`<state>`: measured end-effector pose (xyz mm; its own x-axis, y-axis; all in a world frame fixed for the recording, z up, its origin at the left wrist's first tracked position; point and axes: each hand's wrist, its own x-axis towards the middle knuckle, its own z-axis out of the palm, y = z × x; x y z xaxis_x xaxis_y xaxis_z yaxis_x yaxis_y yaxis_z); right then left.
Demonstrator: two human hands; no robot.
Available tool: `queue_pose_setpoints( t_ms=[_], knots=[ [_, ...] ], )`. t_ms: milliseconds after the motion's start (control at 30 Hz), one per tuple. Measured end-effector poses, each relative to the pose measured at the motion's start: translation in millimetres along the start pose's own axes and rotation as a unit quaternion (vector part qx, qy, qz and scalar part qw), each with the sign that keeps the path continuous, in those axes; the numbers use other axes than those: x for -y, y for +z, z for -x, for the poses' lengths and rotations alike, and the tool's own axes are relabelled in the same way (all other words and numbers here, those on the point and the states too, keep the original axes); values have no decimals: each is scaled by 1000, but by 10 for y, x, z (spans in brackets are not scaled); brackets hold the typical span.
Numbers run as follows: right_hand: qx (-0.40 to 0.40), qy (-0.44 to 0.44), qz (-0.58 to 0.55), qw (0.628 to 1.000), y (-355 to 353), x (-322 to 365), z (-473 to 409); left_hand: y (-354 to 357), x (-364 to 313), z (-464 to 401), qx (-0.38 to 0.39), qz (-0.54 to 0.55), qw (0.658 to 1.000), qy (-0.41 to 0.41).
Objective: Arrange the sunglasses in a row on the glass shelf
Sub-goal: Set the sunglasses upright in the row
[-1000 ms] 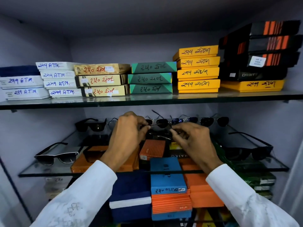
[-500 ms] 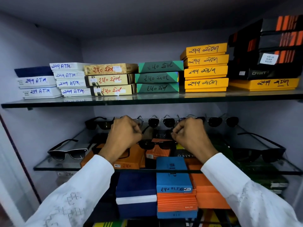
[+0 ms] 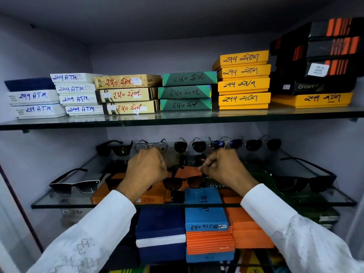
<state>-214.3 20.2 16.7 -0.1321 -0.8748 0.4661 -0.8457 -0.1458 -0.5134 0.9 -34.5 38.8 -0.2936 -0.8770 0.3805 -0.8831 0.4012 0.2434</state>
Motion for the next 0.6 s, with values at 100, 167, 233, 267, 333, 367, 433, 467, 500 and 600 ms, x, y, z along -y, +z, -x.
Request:
queue_pose_setpoints(
  t_ms=[100,167,233,267,333,367,433,467,500,600],
  knots=[
    [-27,31,-18,999,-64,-41,68,-1,-7,-5,-2,-3,1000,0],
    [-85,36,31,995,-162,-105,96,1,-22,1,-27,0,1000,5],
    [-97,43,126,986,-265,-206,98,2,-61,14,-64,13,998,24],
    [-64,59,175,981,-299,-250,93,-1,-100,26,-84,24,996,36],
    [9,90,223,971,-298,-321,93,-12,-204,59,-116,54,990,58],
    [17,94,225,970,-279,-343,104,-14,-264,69,-127,67,987,68],
    [-6,83,211,974,-260,-380,124,8,-368,82,-133,89,983,86],
    [-21,75,201,976,-268,-404,130,29,-414,83,-131,99,982,96],
    [-36,64,190,979,-288,-426,140,55,-454,84,-128,109,980,107],
    [-78,6,143,987,-402,-463,196,147,-578,52,-135,131,971,147]
  ],
)
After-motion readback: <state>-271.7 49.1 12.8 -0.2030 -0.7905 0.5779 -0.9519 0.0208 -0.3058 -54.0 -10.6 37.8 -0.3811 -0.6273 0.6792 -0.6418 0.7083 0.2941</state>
